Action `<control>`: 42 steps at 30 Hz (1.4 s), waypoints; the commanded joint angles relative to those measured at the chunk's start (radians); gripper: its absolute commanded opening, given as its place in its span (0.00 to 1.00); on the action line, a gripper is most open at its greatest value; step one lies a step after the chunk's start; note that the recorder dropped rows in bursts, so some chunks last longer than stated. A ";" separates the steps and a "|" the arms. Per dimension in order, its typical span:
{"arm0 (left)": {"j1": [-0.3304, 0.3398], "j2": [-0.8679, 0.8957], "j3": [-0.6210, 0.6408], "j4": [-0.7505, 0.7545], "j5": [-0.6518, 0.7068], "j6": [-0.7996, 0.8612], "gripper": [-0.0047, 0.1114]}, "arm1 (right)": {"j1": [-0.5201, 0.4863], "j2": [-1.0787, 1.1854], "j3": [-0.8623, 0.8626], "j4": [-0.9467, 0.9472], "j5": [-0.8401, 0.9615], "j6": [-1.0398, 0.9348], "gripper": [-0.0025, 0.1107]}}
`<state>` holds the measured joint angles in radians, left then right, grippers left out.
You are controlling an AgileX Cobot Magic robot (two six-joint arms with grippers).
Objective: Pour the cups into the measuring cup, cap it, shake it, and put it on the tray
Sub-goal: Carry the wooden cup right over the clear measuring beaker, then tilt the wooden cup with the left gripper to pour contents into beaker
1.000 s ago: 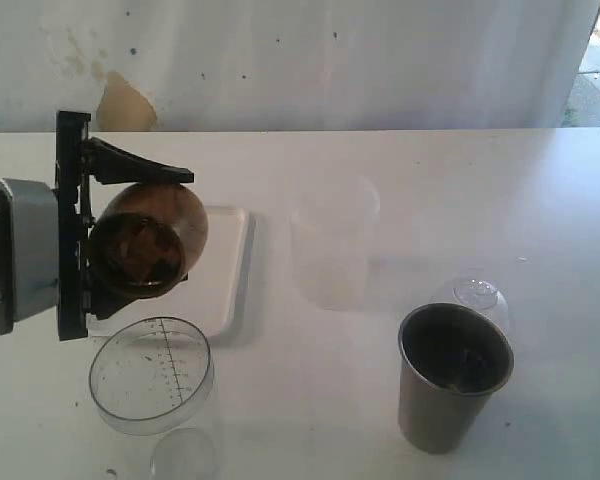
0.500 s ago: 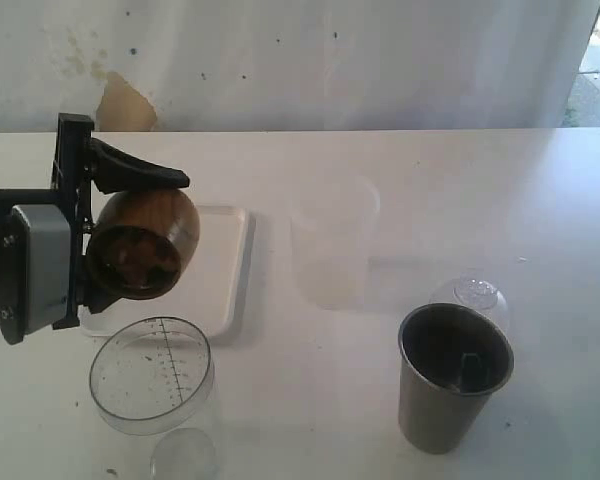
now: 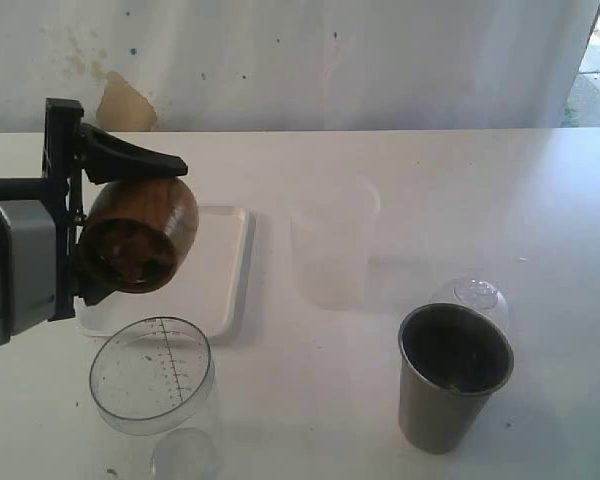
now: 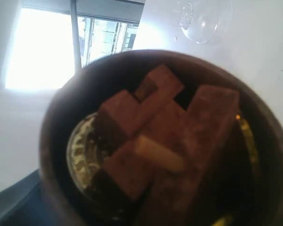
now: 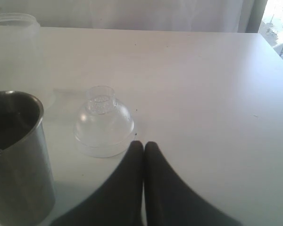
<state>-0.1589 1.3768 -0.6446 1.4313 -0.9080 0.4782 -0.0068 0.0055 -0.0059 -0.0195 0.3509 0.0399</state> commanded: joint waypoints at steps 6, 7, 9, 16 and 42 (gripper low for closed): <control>-0.007 -0.028 0.067 -0.092 0.042 0.160 0.04 | -0.004 -0.006 0.006 -0.003 0.000 -0.003 0.02; -0.007 -0.028 0.078 -0.125 0.036 0.191 0.04 | -0.004 -0.006 0.006 -0.003 0.000 -0.003 0.02; -0.007 -0.028 0.084 -0.153 0.019 0.218 0.04 | -0.004 -0.006 0.006 -0.003 0.000 -0.003 0.02; -0.007 -0.028 0.086 -0.156 -0.012 0.244 0.04 | -0.004 -0.006 0.006 -0.003 0.000 -0.003 0.02; -0.007 -0.028 0.086 -0.013 -0.067 0.463 0.04 | -0.004 -0.006 0.006 -0.003 0.000 -0.003 0.02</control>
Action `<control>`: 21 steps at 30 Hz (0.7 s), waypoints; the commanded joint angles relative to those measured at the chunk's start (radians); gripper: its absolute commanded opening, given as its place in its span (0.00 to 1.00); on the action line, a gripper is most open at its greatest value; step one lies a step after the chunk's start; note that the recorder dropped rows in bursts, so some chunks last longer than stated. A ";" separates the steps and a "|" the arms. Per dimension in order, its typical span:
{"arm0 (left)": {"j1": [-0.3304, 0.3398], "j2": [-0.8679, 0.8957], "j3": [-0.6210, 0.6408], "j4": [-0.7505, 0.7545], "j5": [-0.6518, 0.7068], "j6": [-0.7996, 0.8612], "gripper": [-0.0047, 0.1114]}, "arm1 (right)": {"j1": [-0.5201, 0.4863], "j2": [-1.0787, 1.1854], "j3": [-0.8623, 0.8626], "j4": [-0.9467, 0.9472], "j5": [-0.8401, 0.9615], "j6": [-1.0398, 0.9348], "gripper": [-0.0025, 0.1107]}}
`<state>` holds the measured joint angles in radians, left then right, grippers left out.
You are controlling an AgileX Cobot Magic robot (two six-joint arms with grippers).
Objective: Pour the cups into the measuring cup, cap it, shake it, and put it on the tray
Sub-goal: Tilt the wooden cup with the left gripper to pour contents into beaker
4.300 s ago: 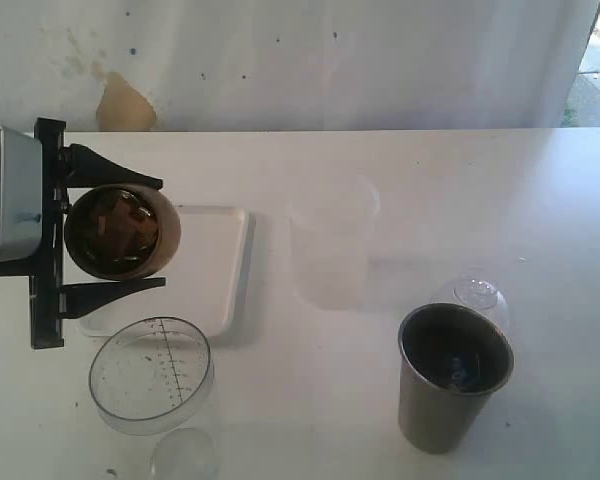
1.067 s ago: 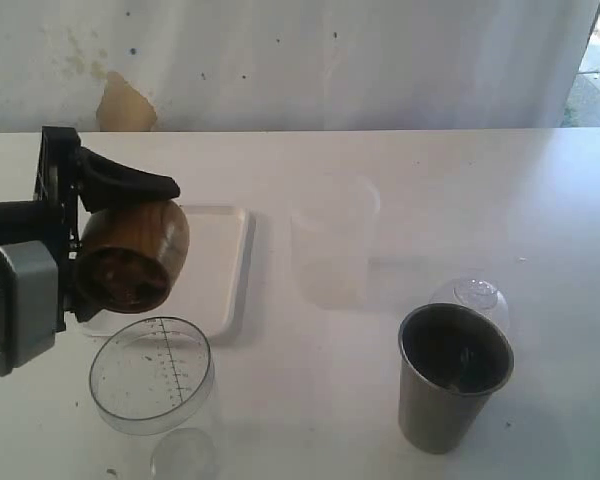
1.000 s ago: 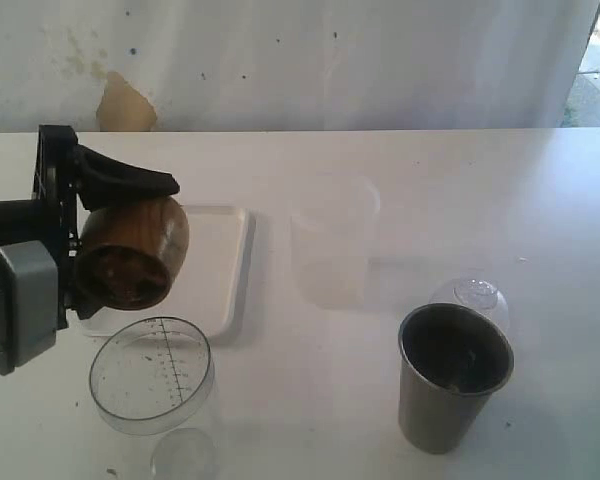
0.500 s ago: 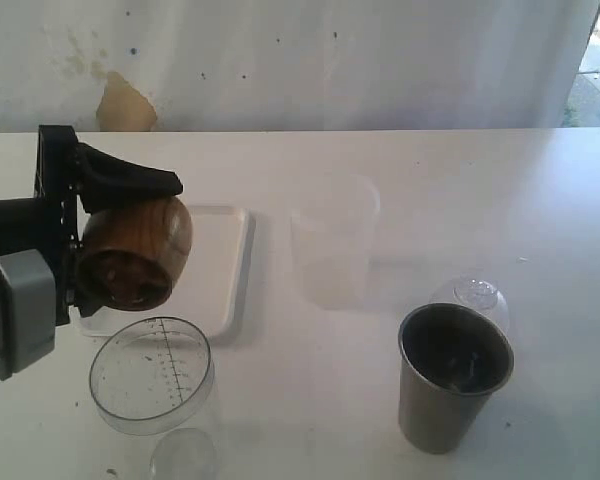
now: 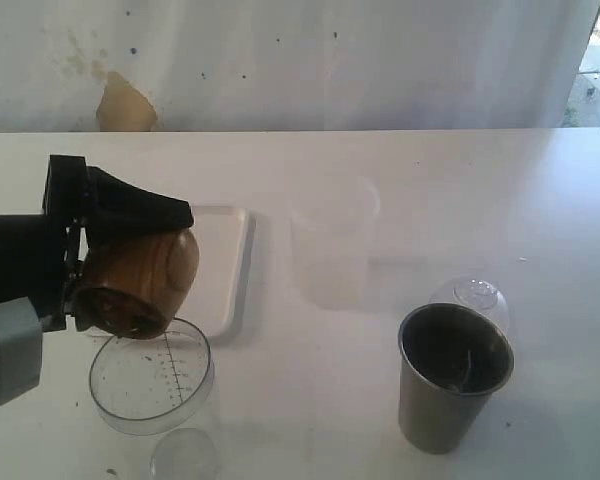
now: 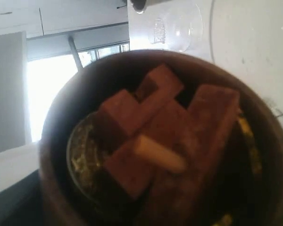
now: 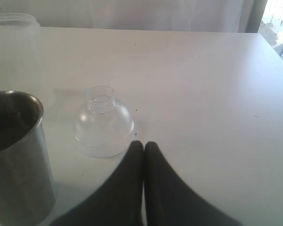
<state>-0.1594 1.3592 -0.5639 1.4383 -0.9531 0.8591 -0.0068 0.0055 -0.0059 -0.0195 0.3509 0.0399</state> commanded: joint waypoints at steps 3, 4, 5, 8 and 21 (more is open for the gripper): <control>-0.007 -0.010 0.005 -0.040 -0.031 0.164 0.04 | -0.004 -0.006 0.006 -0.003 0.000 -0.003 0.02; -0.007 -0.010 0.005 -0.055 -0.049 0.164 0.04 | -0.004 -0.006 0.006 -0.003 0.000 -0.003 0.02; -0.007 -0.010 0.005 -0.055 -0.063 0.165 0.04 | -0.004 -0.006 0.006 -0.003 0.000 -0.003 0.02; -0.007 -0.010 0.005 -0.055 -0.071 0.208 0.04 | -0.004 -0.006 0.006 -0.003 0.000 -0.003 0.02; -0.007 -0.008 0.005 -0.055 -0.074 0.157 0.04 | -0.004 -0.006 0.006 -0.003 0.000 -0.003 0.02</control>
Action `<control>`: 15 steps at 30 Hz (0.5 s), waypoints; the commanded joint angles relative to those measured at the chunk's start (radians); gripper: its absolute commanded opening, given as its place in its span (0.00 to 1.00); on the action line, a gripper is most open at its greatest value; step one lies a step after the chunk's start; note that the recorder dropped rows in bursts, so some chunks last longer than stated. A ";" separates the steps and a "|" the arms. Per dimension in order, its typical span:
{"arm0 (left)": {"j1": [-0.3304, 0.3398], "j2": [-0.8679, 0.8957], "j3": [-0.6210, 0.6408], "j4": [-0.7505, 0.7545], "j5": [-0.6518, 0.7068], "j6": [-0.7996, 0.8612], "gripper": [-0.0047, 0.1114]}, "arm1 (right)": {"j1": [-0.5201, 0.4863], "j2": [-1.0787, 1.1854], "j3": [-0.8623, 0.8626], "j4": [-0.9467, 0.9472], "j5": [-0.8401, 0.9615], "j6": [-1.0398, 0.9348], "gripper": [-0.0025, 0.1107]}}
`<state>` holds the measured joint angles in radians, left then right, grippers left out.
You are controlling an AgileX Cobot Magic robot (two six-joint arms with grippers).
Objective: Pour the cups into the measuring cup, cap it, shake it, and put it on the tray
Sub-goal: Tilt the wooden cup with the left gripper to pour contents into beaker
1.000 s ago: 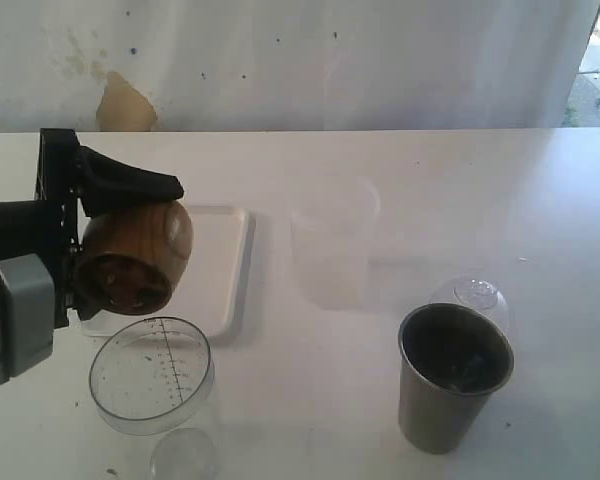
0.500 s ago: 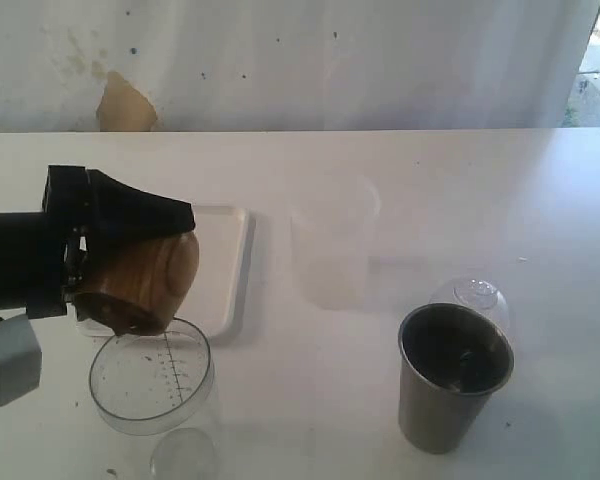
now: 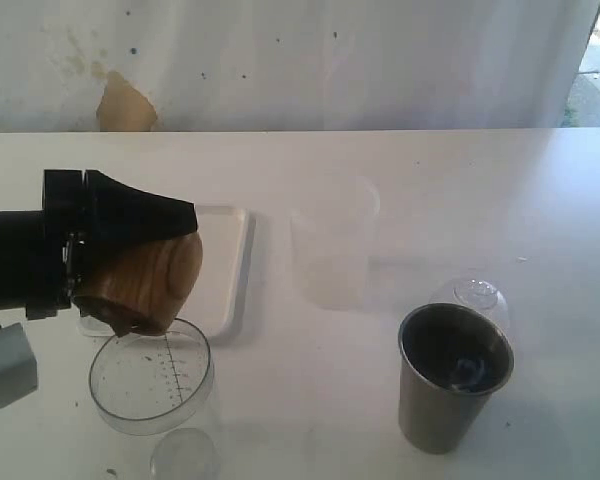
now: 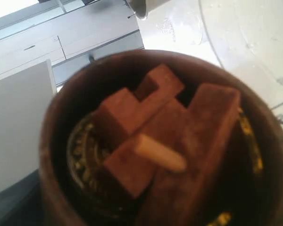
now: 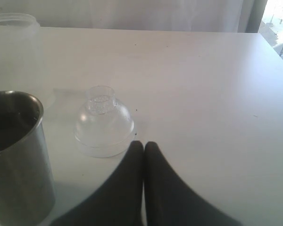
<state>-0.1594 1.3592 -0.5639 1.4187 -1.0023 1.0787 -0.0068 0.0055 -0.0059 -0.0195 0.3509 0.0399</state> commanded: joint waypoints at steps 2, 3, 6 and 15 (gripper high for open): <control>-0.007 -0.008 0.005 -0.057 -0.023 -0.093 0.04 | -0.004 -0.006 0.006 -0.003 0.000 -0.003 0.02; -0.007 -0.008 0.005 -0.073 -0.021 -0.092 0.04 | -0.004 -0.006 0.006 -0.003 0.000 -0.003 0.02; -0.007 -0.008 0.005 -0.118 -0.021 -0.092 0.04 | -0.004 -0.006 0.006 -0.003 0.000 -0.003 0.02; -0.076 -0.008 0.005 -0.123 0.105 -0.028 0.04 | -0.004 -0.006 0.006 -0.003 0.000 -0.003 0.02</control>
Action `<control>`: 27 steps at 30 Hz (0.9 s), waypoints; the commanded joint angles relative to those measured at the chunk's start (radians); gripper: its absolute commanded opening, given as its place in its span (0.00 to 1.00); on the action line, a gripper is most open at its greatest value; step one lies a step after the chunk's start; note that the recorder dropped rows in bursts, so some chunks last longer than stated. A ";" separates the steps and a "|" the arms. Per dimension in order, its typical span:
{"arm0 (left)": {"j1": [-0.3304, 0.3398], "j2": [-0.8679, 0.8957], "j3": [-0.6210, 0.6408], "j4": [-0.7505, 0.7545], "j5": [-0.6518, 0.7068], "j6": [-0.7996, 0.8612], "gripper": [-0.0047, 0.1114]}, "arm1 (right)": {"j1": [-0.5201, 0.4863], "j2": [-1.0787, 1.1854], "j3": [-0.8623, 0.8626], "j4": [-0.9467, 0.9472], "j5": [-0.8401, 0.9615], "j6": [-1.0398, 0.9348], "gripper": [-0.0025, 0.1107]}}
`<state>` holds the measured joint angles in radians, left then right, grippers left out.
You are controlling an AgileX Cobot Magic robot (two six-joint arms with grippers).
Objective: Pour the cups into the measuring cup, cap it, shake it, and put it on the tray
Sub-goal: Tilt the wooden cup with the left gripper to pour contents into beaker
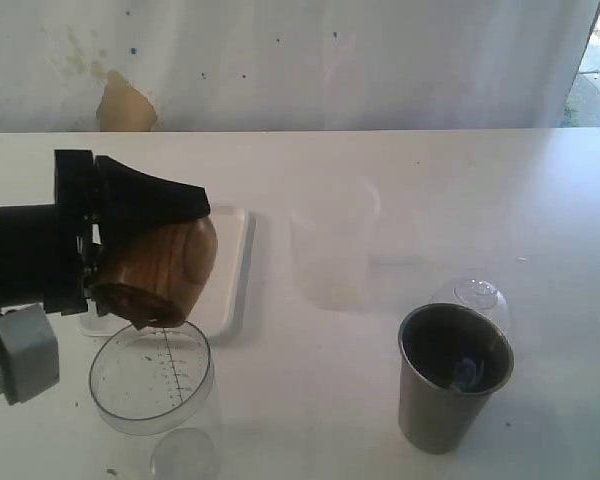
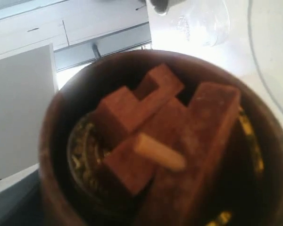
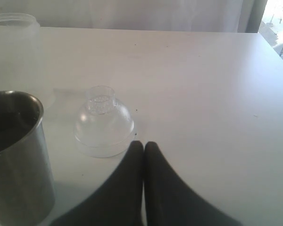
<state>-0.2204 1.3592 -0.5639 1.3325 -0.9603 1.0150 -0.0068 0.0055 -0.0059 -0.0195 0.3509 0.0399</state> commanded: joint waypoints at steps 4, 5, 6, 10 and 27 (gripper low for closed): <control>-0.015 -0.008 0.005 -0.032 0.072 0.067 0.04 | -0.004 -0.006 0.006 -0.003 0.000 -0.003 0.02; -0.015 -0.008 0.005 -0.032 0.068 0.094 0.04 | -0.004 -0.006 0.006 -0.003 0.000 -0.003 0.02; -0.015 -0.008 0.005 -0.032 0.068 0.137 0.04 | -0.004 -0.006 0.006 -0.003 0.000 -0.003 0.02; -0.015 -0.008 0.005 -0.032 0.075 0.178 0.04 | -0.004 -0.006 0.006 -0.003 0.000 -0.003 0.02; -0.015 -0.008 0.005 0.014 0.014 0.250 0.04 | -0.004 -0.006 0.006 -0.003 0.000 -0.003 0.02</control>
<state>-0.2293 1.3592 -0.5639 1.3533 -0.9440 1.2598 -0.0068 0.0055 -0.0059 -0.0195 0.3509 0.0399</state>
